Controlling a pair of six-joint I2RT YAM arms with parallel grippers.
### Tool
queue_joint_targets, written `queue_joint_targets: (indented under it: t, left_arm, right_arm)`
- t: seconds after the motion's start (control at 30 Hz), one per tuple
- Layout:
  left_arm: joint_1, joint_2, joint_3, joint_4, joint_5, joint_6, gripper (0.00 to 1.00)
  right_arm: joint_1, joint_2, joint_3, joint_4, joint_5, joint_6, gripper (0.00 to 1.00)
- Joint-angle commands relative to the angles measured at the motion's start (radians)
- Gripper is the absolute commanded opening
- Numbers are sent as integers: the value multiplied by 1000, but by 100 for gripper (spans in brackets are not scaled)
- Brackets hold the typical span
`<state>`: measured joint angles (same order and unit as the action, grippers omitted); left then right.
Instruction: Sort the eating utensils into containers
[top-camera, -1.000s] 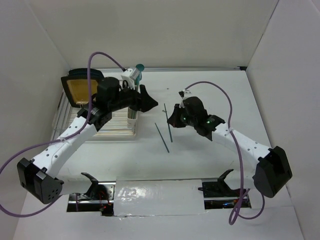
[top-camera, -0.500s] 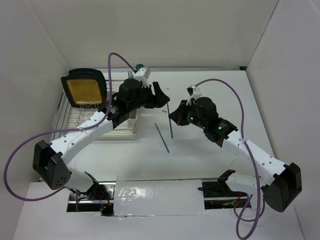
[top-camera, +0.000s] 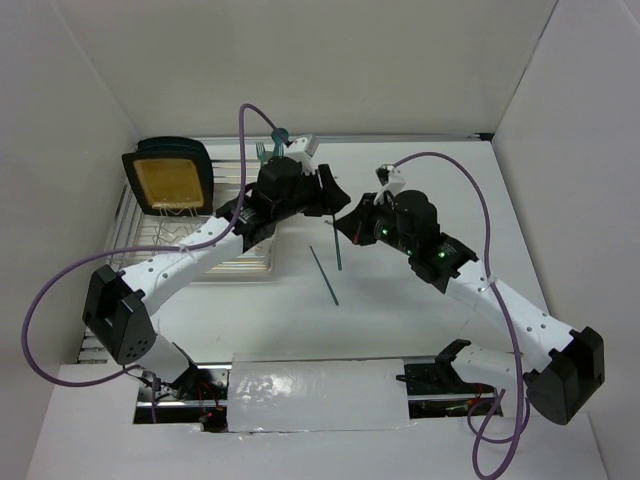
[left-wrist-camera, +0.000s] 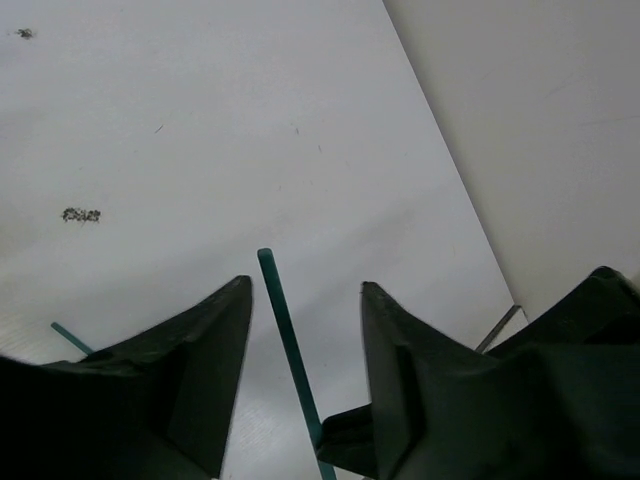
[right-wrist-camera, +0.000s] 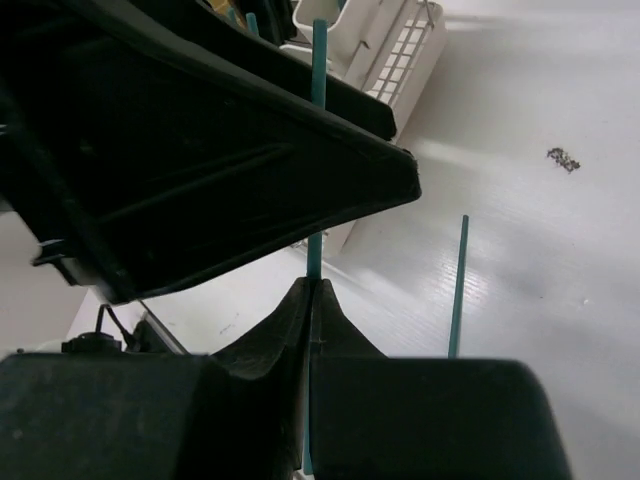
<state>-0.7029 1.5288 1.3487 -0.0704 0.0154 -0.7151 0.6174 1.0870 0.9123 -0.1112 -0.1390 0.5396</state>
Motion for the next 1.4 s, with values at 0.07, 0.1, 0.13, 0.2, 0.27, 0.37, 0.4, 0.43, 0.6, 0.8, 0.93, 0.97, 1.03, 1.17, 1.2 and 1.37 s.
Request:
queue_joint_targets:
  t: [0.07, 0.1, 0.13, 0.2, 0.27, 0.37, 0.4, 0.43, 0.6, 0.8, 0.93, 0.97, 1.03, 1.17, 1.2, 1.37]
  left_arm:
    - [-7, 13, 43, 63, -12, -6, 42]
    - [-6, 17, 44, 63, -14, -3, 26]
    - [-7, 17, 44, 63, -14, -3, 18]
    - [-6, 21, 47, 95, -14, 12, 0]
    - [-3, 22, 47, 101, -12, 63, 0]
    - [14, 8, 47, 158, 18, 141, 0]
    - [31, 1, 46, 188, 65, 152, 0]
    - [45, -2, 47, 213, 96, 182, 0]
    - [111, -68, 87, 244, 237, 321, 0]
    - [213, -246, -32, 365, 345, 482, 0]
    - [321, -309, -68, 325, 484, 468, 0]
    - [341, -327, -85, 336, 501, 468, 0]
    - [374, -372, -114, 350, 559, 468, 0]
    - [436, -413, -129, 313, 586, 465, 0]
    - [442, -432, -146, 313, 581, 462, 0]
    - [491, -479, -302, 417, 543, 439, 0]
  right_arm:
    - [-1, -15, 74, 79, -4, 0, 0]
    - [-1, -12, 74, 79, -4, -1, 0]
    - [1, -10, 74, 79, -4, -1, 0]
    - [-1, -7, 106, 48, 9, -1, 6]
    - [-2, 2, 172, -89, 53, 9, 27]
    - [-7, -2, 307, -253, 76, -26, 52]
    - [-8, -13, 338, -283, 116, -64, 64]
    - [-8, -44, 338, -304, 139, -78, 68]
    - [-16, -151, 243, -315, 285, -83, 100]
    - [-19, -151, 120, -262, 285, -26, 100]
    - [-19, -125, 88, -252, 296, -82, 100]
    - [-19, -98, 88, -252, 296, -92, 100]
    - [-21, -69, 88, -242, 285, -99, 100]
    - [-21, -13, 56, -223, 276, -75, 100]
    - [-24, -4, 47, -223, 276, -67, 100]
    - [-25, 2, 36, -200, 299, -66, 100]
